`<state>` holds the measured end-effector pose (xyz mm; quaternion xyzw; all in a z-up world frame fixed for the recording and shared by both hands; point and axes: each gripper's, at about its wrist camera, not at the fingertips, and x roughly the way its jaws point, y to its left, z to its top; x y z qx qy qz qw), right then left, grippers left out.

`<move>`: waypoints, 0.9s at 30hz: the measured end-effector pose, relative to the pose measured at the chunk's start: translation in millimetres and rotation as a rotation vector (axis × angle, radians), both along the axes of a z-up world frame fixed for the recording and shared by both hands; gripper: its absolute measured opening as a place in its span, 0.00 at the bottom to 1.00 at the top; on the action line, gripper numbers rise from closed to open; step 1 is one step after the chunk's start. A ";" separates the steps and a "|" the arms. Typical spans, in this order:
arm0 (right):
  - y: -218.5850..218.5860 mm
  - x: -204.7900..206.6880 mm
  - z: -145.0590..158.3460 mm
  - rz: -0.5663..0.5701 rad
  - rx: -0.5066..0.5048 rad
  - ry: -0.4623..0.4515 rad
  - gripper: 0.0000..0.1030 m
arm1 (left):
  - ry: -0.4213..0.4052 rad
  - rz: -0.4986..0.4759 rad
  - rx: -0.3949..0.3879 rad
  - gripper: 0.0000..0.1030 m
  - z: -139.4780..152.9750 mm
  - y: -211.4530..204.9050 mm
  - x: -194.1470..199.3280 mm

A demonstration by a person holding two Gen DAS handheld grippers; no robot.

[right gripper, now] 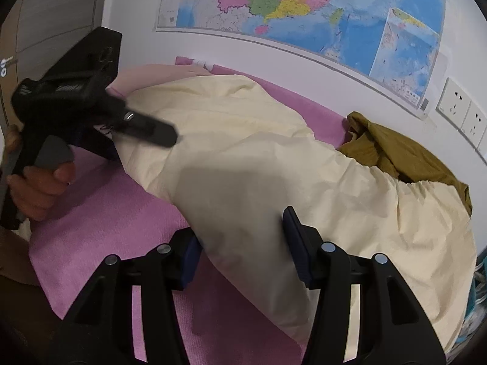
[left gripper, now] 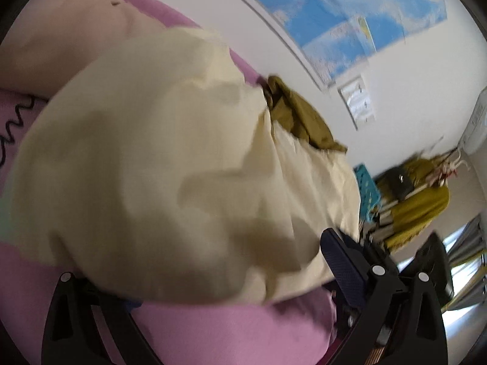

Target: Fold large clothes

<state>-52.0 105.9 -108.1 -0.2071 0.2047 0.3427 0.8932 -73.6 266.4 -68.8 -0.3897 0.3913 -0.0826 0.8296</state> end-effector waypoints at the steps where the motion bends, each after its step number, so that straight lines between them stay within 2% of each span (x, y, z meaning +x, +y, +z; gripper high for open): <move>1: -1.3 0.6 0.5 0.000 0.011 0.010 0.49 | 0.008 0.004 -0.010 0.93 -0.7 1.5 3.8; 6: -4.3 2.9 0.8 0.003 0.040 0.037 0.49 | 0.030 0.011 -0.039 0.93 -1.0 1.7 31.6; 10: -11.1 0.5 1.0 -0.002 0.075 0.082 0.55 | 0.031 0.002 0.054 0.91 -2.8 -0.2 40.6; 12: -22.6 -5.4 3.0 0.007 0.111 0.109 0.60 | 0.032 0.007 0.092 0.86 -1.7 -2.7 39.2; 14: -53.3 -13.7 7.6 0.013 0.219 0.174 0.64 | 0.044 0.007 0.145 0.75 -0.3 -4.9 36.5; 16: -93.5 -13.2 6.7 -0.030 0.340 0.254 0.71 | 0.054 0.011 0.162 0.69 0.3 -5.1 34.5; 19: -152.0 -9.5 -5.3 -0.132 0.488 0.375 0.74 | 0.064 0.011 0.199 0.68 2.6 -10.0 33.6; 22: -216.7 -2.5 -28.2 -0.342 0.632 0.474 0.76 | 0.073 0.011 0.255 0.67 5.6 -18.3 35.2; 25: -252.9 6.4 -46.7 -0.452 0.778 0.543 0.77 | 0.078 0.010 0.300 0.68 6.9 -24.7 37.8; 27: -262.7 9.9 -53.5 -0.485 0.835 0.566 0.77 | 0.078 0.004 0.329 0.69 7.2 -28.3 37.8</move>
